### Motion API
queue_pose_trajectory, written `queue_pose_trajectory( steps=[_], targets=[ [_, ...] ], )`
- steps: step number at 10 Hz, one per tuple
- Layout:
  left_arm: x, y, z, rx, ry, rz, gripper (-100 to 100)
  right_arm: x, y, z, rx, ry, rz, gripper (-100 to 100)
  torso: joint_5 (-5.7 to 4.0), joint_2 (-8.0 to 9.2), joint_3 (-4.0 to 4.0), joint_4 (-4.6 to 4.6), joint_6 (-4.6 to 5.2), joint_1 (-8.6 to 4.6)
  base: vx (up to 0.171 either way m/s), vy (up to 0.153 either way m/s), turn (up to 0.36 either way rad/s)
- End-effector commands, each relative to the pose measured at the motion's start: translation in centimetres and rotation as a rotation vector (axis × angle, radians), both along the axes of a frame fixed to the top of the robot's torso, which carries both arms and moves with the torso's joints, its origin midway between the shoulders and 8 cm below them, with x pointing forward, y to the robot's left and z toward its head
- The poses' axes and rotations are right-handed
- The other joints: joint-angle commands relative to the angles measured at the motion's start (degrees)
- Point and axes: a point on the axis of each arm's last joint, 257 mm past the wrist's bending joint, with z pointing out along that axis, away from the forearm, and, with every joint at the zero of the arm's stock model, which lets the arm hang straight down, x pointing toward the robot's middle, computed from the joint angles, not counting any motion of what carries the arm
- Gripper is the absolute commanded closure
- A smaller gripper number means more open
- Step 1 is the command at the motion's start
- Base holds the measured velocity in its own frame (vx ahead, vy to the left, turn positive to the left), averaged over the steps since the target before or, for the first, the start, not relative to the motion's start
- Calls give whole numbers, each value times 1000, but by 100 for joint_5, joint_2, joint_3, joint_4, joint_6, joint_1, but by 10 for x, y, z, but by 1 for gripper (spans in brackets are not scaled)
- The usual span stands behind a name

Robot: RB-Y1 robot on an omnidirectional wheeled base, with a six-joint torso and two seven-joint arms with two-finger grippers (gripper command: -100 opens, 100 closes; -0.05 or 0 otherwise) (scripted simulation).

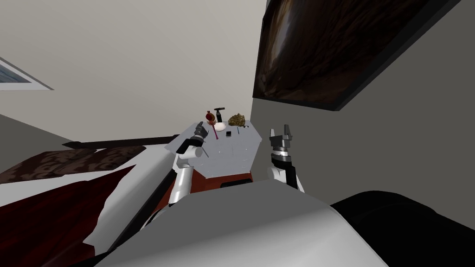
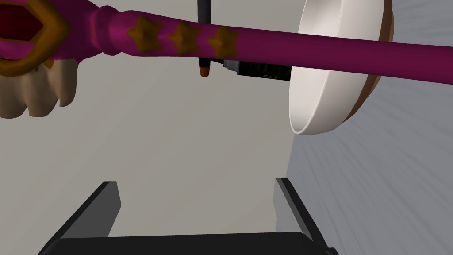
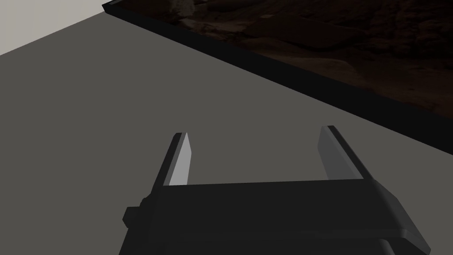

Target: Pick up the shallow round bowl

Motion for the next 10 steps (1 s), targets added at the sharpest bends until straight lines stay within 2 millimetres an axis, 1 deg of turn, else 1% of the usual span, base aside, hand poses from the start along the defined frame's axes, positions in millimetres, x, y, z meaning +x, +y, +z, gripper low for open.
queue_pose_trajectory(
  steps=[1, 2, 3, 4, 5, 6, 7, 8, 9, 10],
  targets=[
    [12, -8, -2, -3, 35, -24, -100, 0, 0, 0, 0, 0, 0, 0, 0, 0, 0, 0, 0, 0, -13, -2, 70],
    [15, -13, 0, 1, 50, -35, -100, 0, 0, 0, 0, 0, 0, 0, 0, 0, 0, 0, -1, 1, -14, -5, 32],
    [16, -13, -3, 2, 63, -37, -100, 0, 0, 0, 0, 0, 0, 0, 0, 1, 0, 0, 0, 0, -6, -3, -5],
    [26, -22, -5, -1, 90, -61, -100, 0, 0, 0, 0, 0, 0, 0, 0, -1, 0, 0, 0, 0, -12, -1, 62],
    [28, -27, 0, 3, 97, -72, -100, 0, 0, 0, 0, 0, 0, 0, 0, -1, -1, 0, -1, 2, -12, 0, 33],
    [28, -28, -5, 5, 115, -75, -100, 0, 0, 0, 0, 0, 0, 0, 0, 0, 0, 0, 0, 1, 0, 0, 0],
    [38, -39, -3, 4, 137, -103, -100, 0, 0, 0, 0, 0, 0, 0, 1, -1, 0, 0, -1, 2, -11, 4, 50],
    [39, -43, -2, 9, 152, -114, -100, 0, 0, 0, 0, 0, 0, 0, 1, 0, 0, 0, -1, 3, -11, 4, 29],
    [39, -44, -6, 12, 169, -117, -100, 0, 0, 0, 0, 0, 0, 0, 1, 0, 0, 0, 0, 3, 0, 0, 0],
    [47, -55, -7, 14, 197, -147, -100, 0, 0, 0, 0, 0, 0, 0, 1, -1, -1, -1, -1, 3, -9, 7, 56]
  ],
)
